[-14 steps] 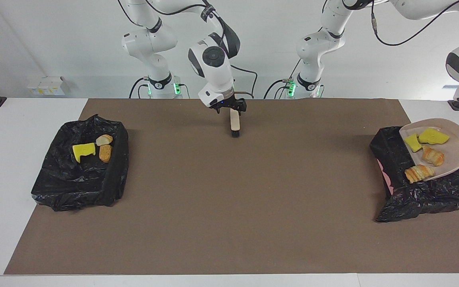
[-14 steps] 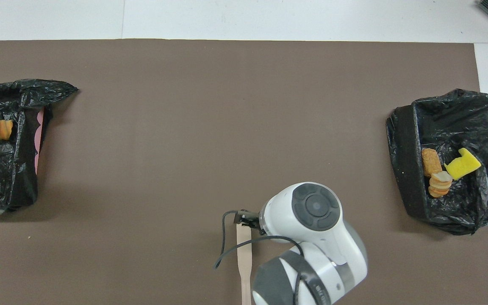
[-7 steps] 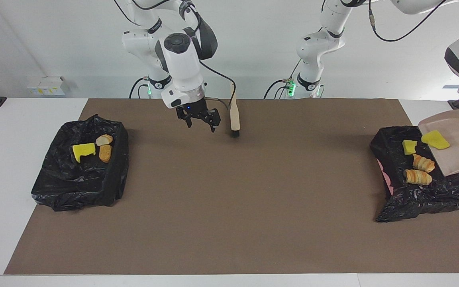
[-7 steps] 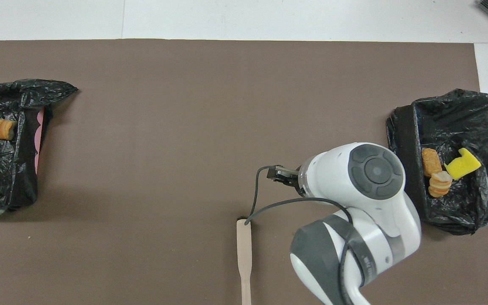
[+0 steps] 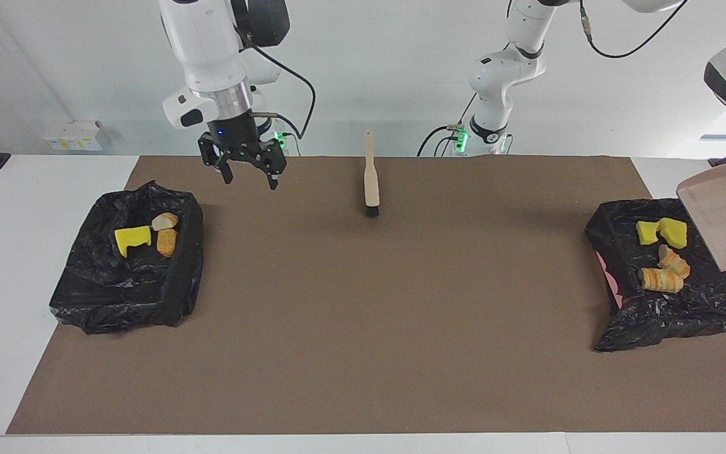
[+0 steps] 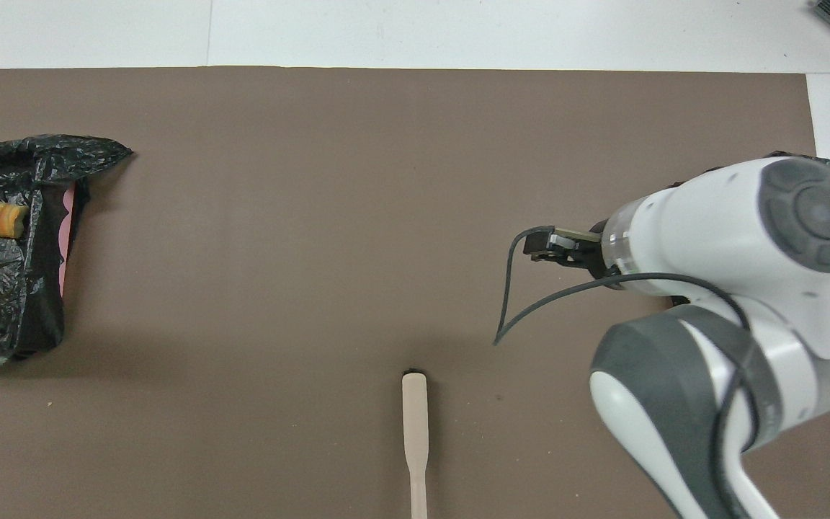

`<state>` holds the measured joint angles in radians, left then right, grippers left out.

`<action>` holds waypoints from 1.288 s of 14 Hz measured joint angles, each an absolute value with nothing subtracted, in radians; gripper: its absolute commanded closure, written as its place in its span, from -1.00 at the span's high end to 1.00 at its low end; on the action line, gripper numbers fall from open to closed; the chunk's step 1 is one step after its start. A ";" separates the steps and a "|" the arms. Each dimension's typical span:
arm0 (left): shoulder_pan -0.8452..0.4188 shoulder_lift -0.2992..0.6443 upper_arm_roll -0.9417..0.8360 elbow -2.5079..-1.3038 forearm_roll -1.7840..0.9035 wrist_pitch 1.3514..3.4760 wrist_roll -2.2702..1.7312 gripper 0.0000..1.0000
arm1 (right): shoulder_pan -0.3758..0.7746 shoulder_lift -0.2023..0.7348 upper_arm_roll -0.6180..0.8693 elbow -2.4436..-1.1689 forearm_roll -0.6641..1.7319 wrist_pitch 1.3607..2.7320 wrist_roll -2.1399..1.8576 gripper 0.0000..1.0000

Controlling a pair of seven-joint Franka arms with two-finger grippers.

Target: Sweep and dump trash in bin

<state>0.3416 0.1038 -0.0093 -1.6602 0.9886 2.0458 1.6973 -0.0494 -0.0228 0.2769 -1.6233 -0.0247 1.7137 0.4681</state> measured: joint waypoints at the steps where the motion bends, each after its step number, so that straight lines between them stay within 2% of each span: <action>1: 0.331 0.102 -0.012 -1.660 0.985 2.039 1.682 -1.00 | -0.051 -0.018 0.269 -1.581 -0.048 1.657 0.455 1.00; 4: 0.275 0.097 -0.019 -1.661 0.890 1.946 1.596 -1.00 | -0.050 0.002 0.234 -1.479 -0.078 1.515 0.384 1.00; 7: 0.230 0.094 -0.022 -1.662 0.731 1.850 1.502 -1.00 | -0.045 0.011 0.171 -1.418 -0.082 1.432 0.325 1.00; 15: 0.189 0.083 -0.024 -1.674 0.315 1.689 1.235 -1.00 | -0.041 0.013 0.105 -1.410 -0.082 1.387 0.279 1.00; 18: 0.061 0.066 -0.028 -1.694 0.274 1.632 0.962 -1.00 | -0.037 0.010 0.075 -1.425 -0.070 1.378 0.252 1.00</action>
